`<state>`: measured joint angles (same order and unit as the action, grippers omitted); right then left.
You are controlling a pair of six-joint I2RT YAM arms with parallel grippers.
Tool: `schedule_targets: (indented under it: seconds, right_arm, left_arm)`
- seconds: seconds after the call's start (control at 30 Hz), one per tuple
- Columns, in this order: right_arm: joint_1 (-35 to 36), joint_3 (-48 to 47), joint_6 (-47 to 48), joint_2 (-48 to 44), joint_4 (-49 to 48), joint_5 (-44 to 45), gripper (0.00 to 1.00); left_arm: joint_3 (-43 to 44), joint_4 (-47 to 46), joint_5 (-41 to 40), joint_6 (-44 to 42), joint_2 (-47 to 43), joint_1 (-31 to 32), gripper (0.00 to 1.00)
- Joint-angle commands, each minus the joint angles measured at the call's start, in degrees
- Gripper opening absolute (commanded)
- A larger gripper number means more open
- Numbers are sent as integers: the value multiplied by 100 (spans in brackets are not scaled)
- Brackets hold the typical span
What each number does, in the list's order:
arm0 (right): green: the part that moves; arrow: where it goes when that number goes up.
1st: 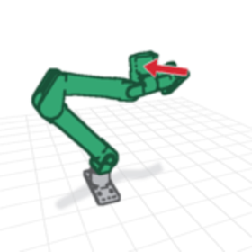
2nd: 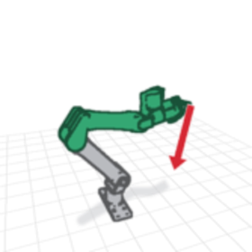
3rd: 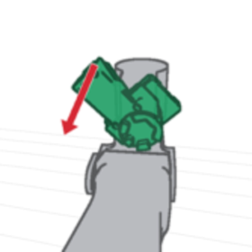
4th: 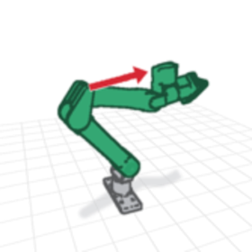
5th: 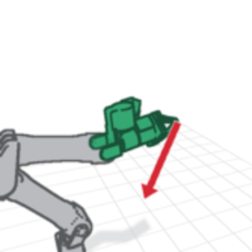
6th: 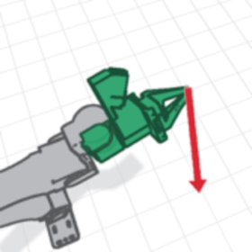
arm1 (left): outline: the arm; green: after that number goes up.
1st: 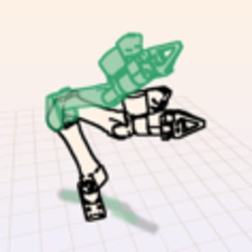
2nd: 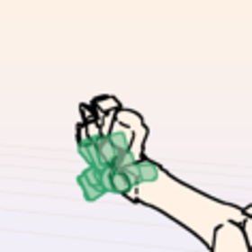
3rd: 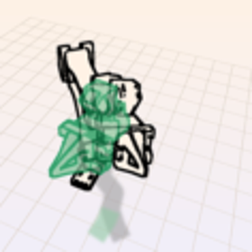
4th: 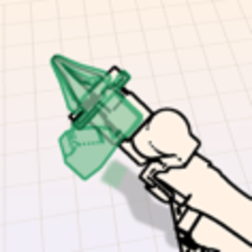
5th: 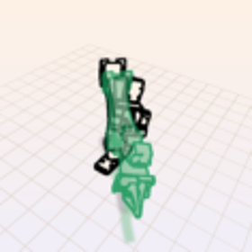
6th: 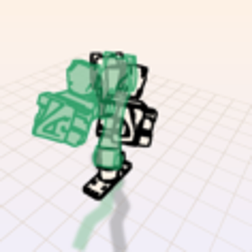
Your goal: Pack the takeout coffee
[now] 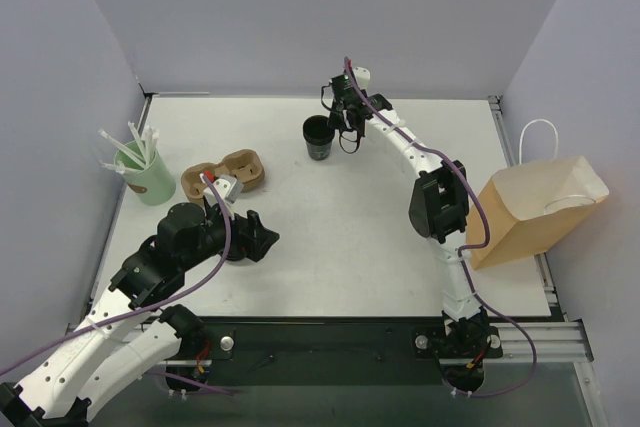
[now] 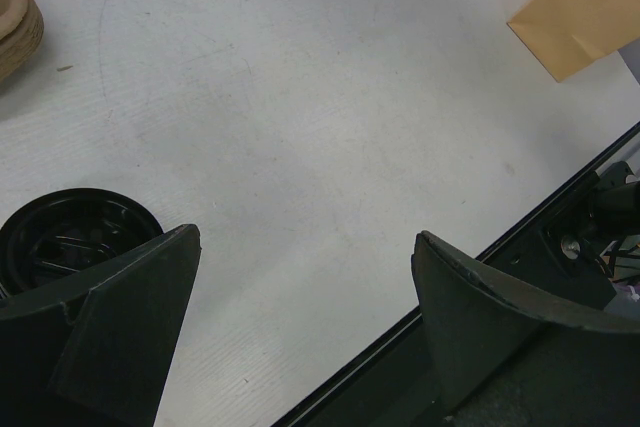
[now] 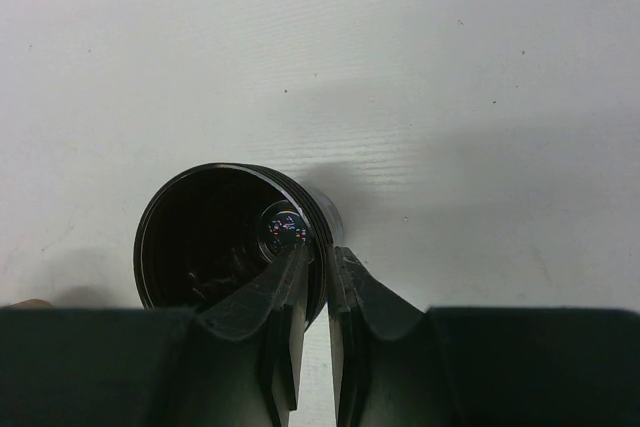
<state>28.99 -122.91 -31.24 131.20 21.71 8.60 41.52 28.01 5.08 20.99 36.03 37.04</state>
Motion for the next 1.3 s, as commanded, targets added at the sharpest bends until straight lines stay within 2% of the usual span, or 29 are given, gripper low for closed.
schedule_targets:
  seconds: [0.0,0.37,0.63,1.27]
  right_arm:
    - [45,-207,-4,-15,79,37,16]
    - [54,-198,-83,55,87,-43,18]
    - [63,-180,-75,29,96,-51,14]
    - [63,-172,-110,108,87,-96,16]
  left_arm:
    - [172,-226,107,1,-8,5,97]
    - [181,-235,107,1,-43,5,97]
    - [172,-243,116,1,-35,5,97]
    - [164,-243,116,-7,-35,5,97]
